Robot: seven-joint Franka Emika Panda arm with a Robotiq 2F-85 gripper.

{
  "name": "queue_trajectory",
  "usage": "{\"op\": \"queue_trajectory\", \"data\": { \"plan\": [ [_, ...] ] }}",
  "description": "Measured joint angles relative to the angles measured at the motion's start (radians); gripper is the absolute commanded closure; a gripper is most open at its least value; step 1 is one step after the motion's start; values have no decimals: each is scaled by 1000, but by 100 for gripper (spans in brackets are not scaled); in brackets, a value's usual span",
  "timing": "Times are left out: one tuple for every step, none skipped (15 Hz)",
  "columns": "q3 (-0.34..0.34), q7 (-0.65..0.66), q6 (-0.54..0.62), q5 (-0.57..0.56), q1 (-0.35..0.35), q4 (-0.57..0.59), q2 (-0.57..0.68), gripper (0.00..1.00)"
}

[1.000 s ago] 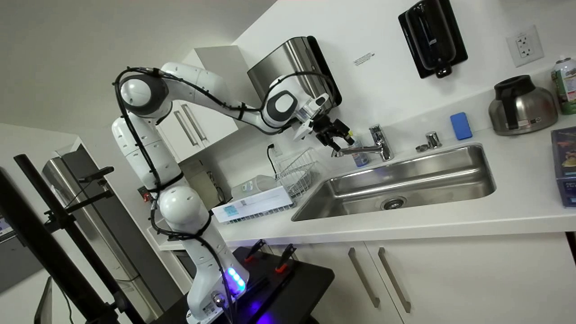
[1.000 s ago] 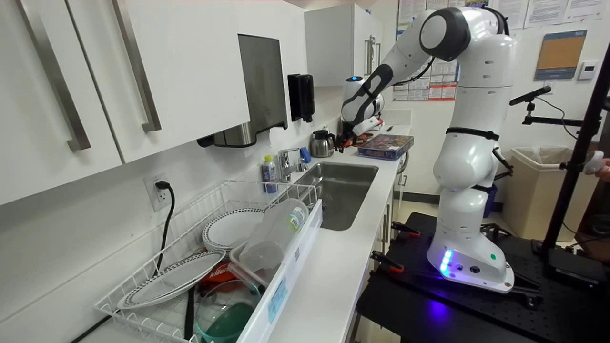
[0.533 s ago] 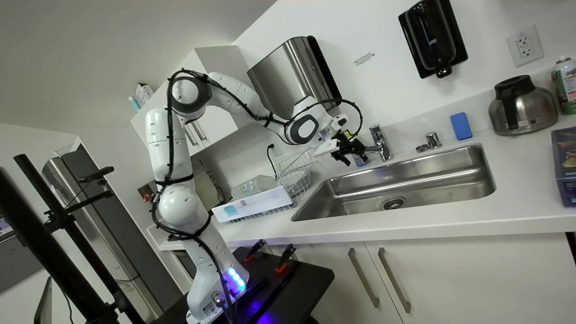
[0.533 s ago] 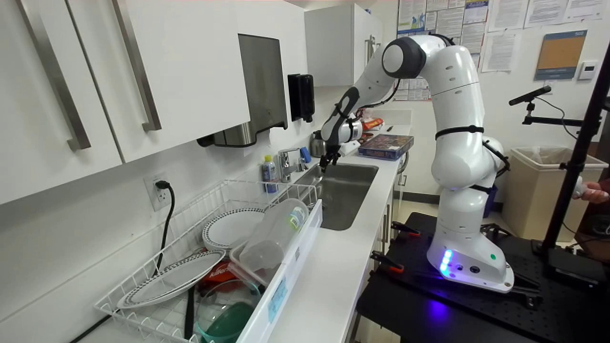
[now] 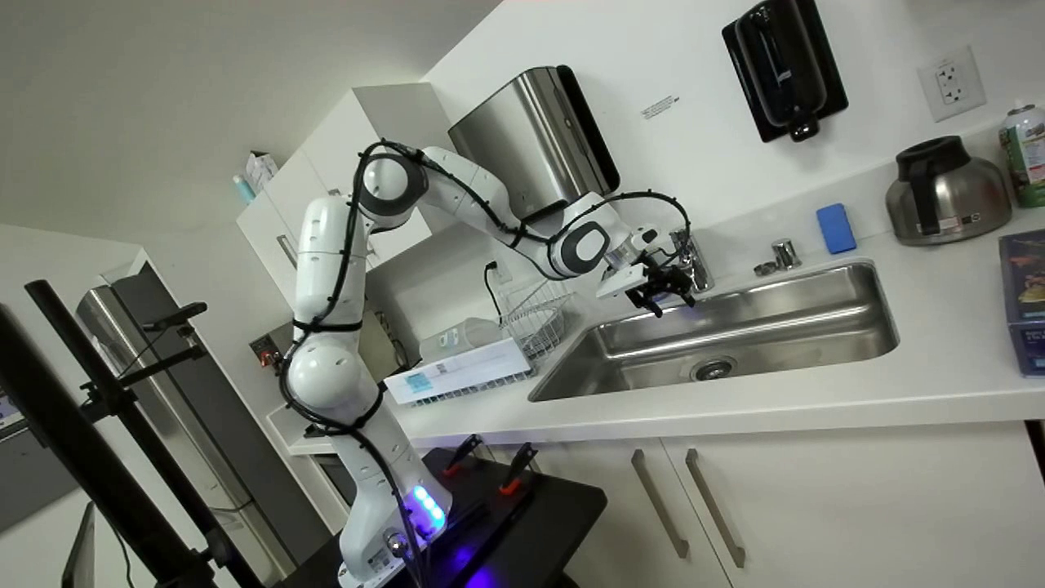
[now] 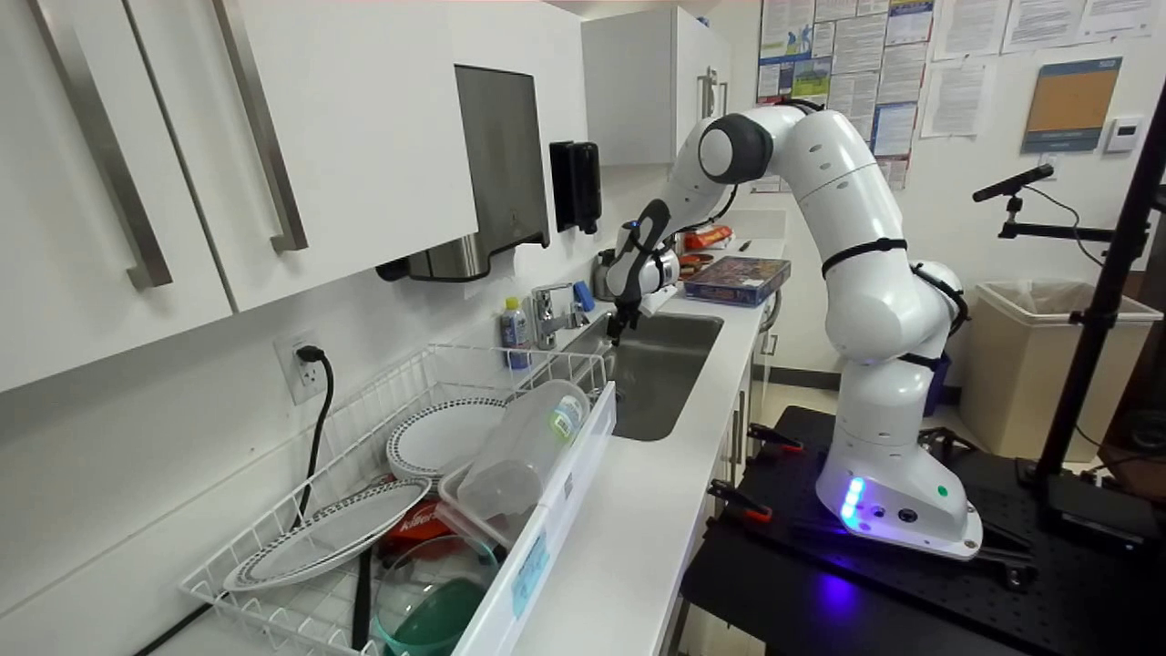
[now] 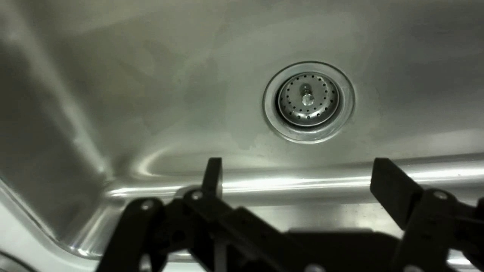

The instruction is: Remove the water plug in the sink

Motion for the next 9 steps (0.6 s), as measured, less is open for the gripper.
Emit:
{"op": "queue_trajectory", "data": {
  "plan": [
    [0, 0, 0, 0, 2, 2, 0, 0],
    [0, 0, 0, 0, 3, 4, 0, 0],
    [3, 0, 0, -3, 1, 4, 0, 0],
    [4, 1, -1, -9, -1, 4, 3, 0],
    [8, -1, -1, -16, -6, 6, 10, 0],
    [19, -10, -2, -22, -16, 10, 21, 0],
    [39, -32, -2, -22, -34, 20, 38, 0],
    [59, -56, -2, -22, -55, 32, 57, 0],
    [78, -84, -2, -23, -76, 47, 77, 0]
  ]
}}
